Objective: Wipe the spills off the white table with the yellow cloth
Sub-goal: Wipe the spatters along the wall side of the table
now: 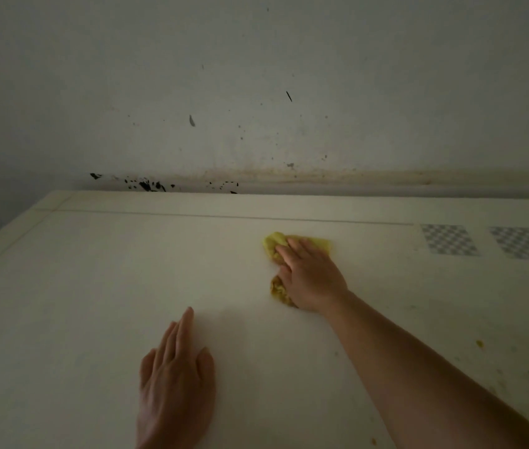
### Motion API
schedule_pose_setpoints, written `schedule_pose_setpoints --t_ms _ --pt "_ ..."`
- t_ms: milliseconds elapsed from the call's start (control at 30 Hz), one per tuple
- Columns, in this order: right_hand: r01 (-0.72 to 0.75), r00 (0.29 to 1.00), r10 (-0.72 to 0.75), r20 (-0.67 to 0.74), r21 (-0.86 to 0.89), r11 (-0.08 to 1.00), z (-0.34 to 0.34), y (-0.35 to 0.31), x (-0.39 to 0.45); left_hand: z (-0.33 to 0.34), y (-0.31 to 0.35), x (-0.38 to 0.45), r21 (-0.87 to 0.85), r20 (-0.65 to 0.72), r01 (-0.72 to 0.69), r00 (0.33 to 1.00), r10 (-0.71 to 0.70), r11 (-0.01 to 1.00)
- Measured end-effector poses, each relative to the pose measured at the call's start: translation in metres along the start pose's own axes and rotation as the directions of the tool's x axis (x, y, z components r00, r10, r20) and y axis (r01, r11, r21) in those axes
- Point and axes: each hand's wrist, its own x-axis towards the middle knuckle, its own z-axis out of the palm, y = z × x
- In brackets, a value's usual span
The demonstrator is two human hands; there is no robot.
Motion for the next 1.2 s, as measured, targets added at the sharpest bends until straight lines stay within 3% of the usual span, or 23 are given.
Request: schedule_pose_setpoints --t_ms 433,533,600,700,933,1200 --pt "-0.277 0.959 0.272 -0.081 -0.063 0.959 -0.040 0.093 0.042 -0.002 0.004 0.000 0.036 -0.052 -0.031 0.998 0.033 0.999" --pt "-0.344 0.935 0.337 -0.108 -0.055 0.938 -0.059 0.132 0.030 -0.002 0.000 0.004 0.053 -0.042 -0.060 0.997 0.062 0.997" --pt "-0.471 0.879 0.457 -0.138 -0.105 0.876 -0.068 0.173 -0.025 0.015 0.008 -0.013 0.057 0.022 -0.136 0.991 0.135 0.989" --pt "-0.427 0.903 0.418 -0.103 -0.106 0.898 -0.066 0.180 -0.027 0.013 0.000 -0.009 0.075 -0.008 -0.101 0.995 0.102 0.992" --pt "-0.168 0.986 0.168 -0.009 -0.066 0.983 -0.058 0.150 -0.046 0.008 -0.007 -0.005 0.088 -0.047 -0.093 0.994 0.097 0.992" --pt "0.162 0.976 -0.160 0.150 -0.002 0.987 -0.044 0.078 -0.136 0.002 0.002 -0.019 0.187 -0.034 -0.134 0.989 0.143 0.973"
